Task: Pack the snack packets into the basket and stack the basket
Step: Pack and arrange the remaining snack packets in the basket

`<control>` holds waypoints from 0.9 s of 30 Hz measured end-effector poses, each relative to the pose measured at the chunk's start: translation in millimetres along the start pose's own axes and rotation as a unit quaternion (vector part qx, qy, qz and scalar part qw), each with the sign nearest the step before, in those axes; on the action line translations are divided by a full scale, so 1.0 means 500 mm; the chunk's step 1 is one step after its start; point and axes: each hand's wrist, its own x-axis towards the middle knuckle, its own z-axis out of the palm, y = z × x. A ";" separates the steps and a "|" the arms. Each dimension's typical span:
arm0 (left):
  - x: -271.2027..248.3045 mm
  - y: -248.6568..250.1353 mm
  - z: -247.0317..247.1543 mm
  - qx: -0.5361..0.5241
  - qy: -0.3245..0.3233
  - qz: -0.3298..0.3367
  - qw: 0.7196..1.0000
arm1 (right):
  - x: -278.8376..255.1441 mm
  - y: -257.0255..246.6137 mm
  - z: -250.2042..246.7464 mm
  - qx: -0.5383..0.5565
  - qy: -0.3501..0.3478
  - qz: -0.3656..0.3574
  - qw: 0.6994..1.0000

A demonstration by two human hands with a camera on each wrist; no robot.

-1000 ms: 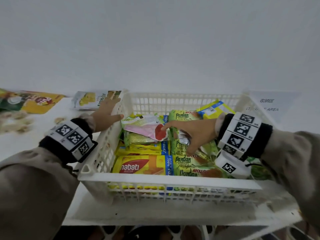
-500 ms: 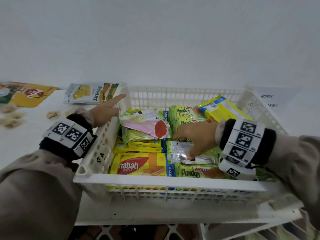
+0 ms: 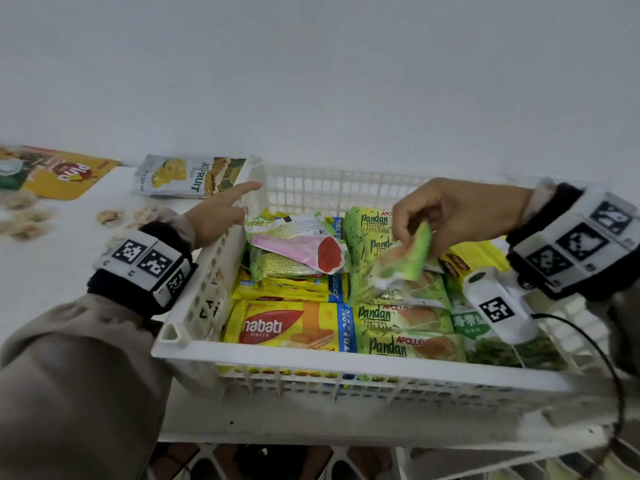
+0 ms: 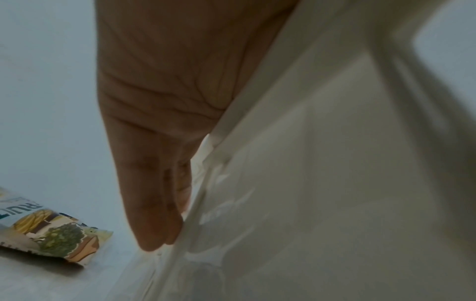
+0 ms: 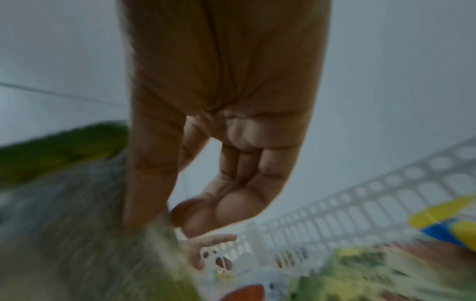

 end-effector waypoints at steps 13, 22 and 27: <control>-0.001 -0.005 0.000 -0.027 -0.002 0.005 1.000 | 0.008 0.086 0.054 -0.217 -0.005 0.166 0.962; 0.000 -0.009 0.001 -0.007 0.008 0.008 1.000 | 0.048 0.090 0.102 -0.325 -0.016 0.157 0.932; -0.001 -0.009 0.002 -0.018 0.010 0.008 1.000 | 0.017 0.074 0.063 -0.175 -0.014 0.114 0.978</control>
